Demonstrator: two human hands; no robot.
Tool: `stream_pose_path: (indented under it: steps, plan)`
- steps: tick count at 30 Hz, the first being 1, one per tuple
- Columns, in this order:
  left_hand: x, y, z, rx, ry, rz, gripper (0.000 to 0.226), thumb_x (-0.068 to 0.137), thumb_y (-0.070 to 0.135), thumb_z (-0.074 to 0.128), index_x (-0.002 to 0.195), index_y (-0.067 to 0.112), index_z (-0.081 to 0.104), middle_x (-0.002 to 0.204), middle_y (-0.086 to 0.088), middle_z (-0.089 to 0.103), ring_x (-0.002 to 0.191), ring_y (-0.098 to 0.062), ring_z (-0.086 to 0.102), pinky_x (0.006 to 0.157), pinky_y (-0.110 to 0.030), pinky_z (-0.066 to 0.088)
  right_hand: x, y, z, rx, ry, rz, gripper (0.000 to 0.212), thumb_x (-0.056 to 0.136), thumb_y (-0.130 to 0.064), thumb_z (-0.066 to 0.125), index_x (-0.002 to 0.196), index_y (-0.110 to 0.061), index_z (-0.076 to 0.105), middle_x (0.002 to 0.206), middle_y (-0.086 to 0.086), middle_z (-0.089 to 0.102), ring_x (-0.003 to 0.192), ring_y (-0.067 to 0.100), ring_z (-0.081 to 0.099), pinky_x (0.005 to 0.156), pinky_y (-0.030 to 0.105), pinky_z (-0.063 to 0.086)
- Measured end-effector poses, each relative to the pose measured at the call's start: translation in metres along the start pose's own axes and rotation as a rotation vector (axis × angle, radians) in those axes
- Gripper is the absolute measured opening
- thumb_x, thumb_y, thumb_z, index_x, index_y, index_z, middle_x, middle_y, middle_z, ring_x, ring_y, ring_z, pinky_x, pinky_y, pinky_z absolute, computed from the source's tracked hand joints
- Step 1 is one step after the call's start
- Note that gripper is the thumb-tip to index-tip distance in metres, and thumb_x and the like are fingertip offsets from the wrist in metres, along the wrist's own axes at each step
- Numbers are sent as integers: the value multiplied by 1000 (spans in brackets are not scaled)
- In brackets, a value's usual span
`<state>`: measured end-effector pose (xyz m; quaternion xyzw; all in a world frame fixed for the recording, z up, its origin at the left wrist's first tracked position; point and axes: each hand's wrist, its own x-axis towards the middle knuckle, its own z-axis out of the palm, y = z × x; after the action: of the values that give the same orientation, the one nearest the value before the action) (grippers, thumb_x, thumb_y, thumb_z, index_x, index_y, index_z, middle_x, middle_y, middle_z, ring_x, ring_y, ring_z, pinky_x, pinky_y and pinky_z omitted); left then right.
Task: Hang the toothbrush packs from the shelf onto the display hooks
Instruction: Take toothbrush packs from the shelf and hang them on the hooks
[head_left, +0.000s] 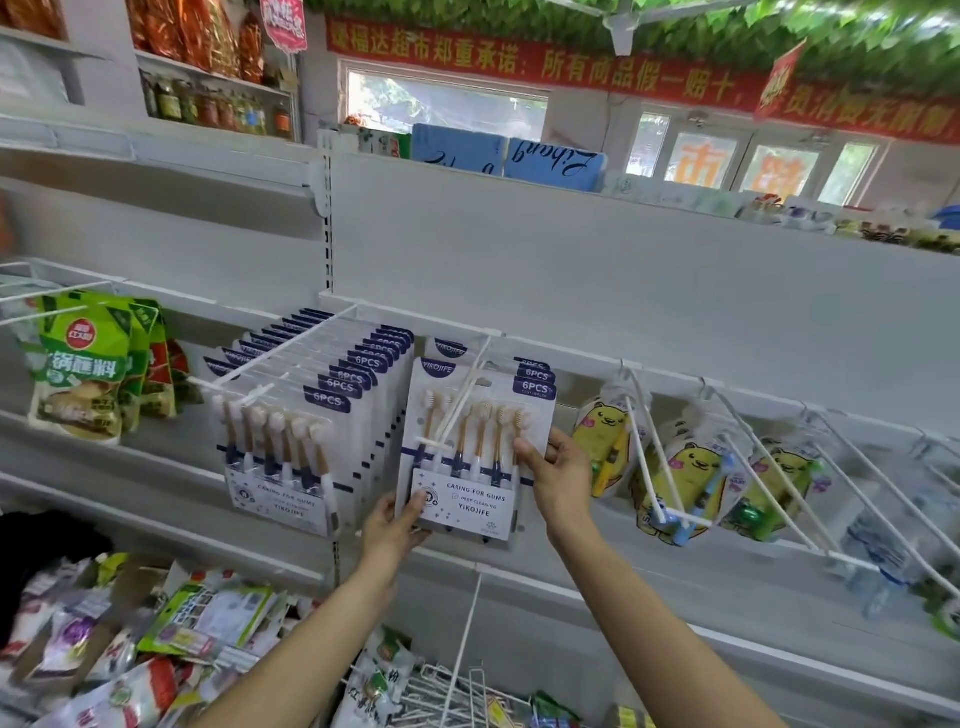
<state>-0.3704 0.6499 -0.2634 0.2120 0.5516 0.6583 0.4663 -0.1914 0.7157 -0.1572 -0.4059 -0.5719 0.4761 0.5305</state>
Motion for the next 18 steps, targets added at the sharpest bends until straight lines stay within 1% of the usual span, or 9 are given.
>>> stream_pose_path:
  steps: [3, 7, 9, 11, 12, 16, 18]
  plan:
    - [19, 4, 9, 17, 4, 12, 70, 86, 34, 69, 144, 6, 41, 135, -17, 59, 113, -28, 64, 101, -44, 51, 17, 6, 4, -32, 18, 12, 17, 90, -12, 69, 94, -28, 70, 93, -2, 77, 88, 18, 73, 63, 19, 55]
    - [32, 7, 16, 31, -17, 64, 46, 94, 27, 63, 134, 8, 50, 126, -14, 64, 114, -26, 63, 102, -45, 51, 35, 14, 5, -89, 23, -10, 9, 92, -15, 67, 100, -18, 70, 91, -2, 76, 84, 16, 73, 58, 15, 52]
    - [37, 7, 20, 31, -4, 79, 39, 95, 23, 62, 131, 10, 53, 123, -11, 66, 113, -26, 64, 101, -45, 51, 42, 16, 6, -96, 16, -18, 10, 92, -12, 66, 100, -15, 71, 88, -4, 76, 78, 7, 72, 57, 14, 51]
    - [42, 6, 21, 44, 11, 78, 36, 96, 23, 62, 129, 12, 55, 121, -10, 67, 112, -25, 64, 99, -44, 52, 47, 18, 5, -102, 12, -25, 11, 92, -10, 65, 101, -13, 71, 86, -6, 75, 72, 0, 70, 57, 13, 51]
    - [45, 4, 21, 48, 18, 78, 36, 96, 23, 62, 129, 12, 55, 122, -10, 67, 112, -25, 64, 99, -43, 52, 48, 19, 5, -107, 10, -25, 10, 93, -11, 65, 101, -13, 71, 86, -5, 75, 72, 0, 70, 56, 13, 51]
    - [52, 0, 22, 43, 30, 65, 38, 95, 24, 63, 129, 10, 53, 124, -11, 66, 114, -27, 63, 98, -40, 52, 50, 21, 5, -147, 14, -14, 10, 93, -14, 64, 100, -10, 70, 90, 2, 76, 81, 12, 72, 61, 19, 53]
    - [48, -3, 22, 50, 25, 42, 39, 93, 32, 64, 123, 9, 59, 118, -10, 67, 112, -29, 63, 102, -42, 48, 48, 20, 2, -204, -17, -7, 13, 94, -19, 65, 101, -10, 71, 92, 2, 76, 85, 14, 72, 66, 23, 54]
